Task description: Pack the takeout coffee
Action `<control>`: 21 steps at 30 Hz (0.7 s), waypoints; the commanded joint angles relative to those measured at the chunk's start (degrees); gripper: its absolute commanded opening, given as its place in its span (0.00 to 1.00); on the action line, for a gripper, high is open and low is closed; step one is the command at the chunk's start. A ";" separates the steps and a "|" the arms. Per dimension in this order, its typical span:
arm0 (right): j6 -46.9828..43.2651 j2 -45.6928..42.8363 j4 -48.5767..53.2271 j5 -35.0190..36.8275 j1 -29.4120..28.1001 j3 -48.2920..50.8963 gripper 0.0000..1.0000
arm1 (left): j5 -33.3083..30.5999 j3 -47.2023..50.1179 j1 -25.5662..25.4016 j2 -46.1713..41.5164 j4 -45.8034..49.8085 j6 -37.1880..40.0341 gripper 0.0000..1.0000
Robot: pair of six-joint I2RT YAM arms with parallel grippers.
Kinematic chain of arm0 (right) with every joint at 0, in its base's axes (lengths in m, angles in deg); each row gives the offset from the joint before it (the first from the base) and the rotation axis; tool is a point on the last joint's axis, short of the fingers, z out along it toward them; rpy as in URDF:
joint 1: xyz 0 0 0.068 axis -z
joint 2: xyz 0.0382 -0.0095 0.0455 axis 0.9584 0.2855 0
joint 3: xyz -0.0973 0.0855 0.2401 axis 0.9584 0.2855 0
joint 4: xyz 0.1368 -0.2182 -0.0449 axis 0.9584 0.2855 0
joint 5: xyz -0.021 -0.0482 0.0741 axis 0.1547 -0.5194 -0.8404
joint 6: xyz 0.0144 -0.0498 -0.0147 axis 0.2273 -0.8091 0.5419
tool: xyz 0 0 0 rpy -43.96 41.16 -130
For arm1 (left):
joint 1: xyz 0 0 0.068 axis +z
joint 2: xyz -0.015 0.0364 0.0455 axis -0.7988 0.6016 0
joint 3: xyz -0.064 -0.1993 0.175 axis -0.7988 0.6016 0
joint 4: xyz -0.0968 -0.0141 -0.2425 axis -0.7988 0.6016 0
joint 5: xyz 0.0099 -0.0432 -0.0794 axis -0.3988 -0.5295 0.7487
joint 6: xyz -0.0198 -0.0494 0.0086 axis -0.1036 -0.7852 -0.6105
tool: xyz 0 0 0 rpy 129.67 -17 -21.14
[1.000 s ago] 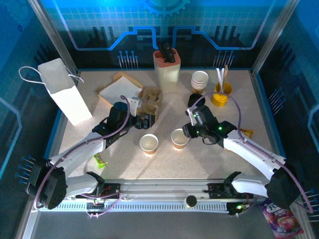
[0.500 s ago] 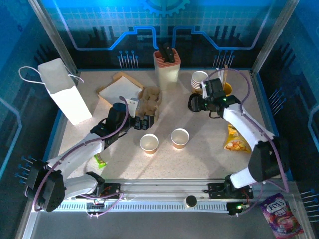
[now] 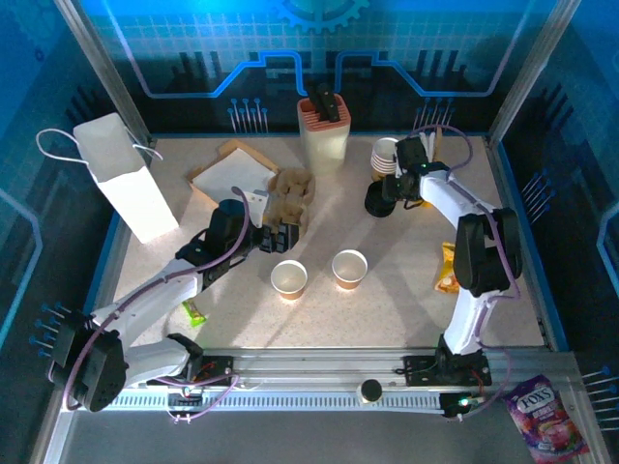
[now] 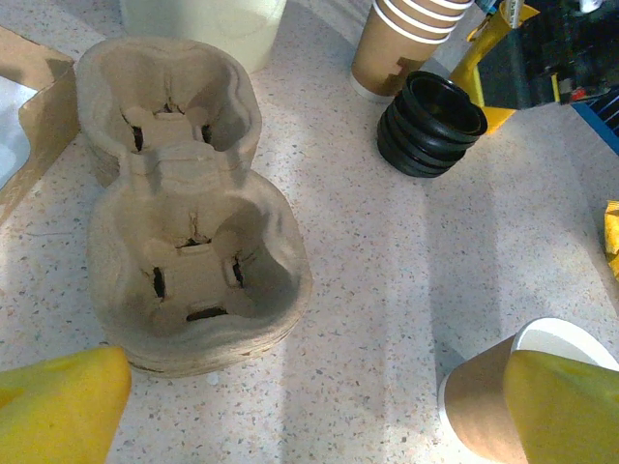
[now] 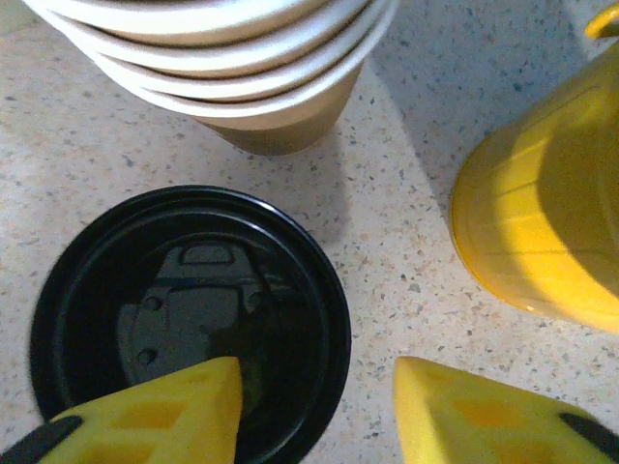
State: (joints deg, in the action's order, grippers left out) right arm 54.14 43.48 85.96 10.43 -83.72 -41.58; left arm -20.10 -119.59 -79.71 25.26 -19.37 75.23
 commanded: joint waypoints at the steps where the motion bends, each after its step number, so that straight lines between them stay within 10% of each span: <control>1: -0.42 2.66 0.80 1.21 0.37 -2.97 0.40 | 1.12 -0.47 -0.20 -0.29 -1.35 -1.21 1.00; 21: -3.30 5.38 1.31 1.57 0.76 -5.42 0.14 | 1.02 -0.63 -0.20 0.96 -1.72 -1.23 1.00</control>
State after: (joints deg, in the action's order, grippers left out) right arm 51.72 48.75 86.38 11.48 -83.72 -45.47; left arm -20.13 -119.59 -79.75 25.35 -19.46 75.23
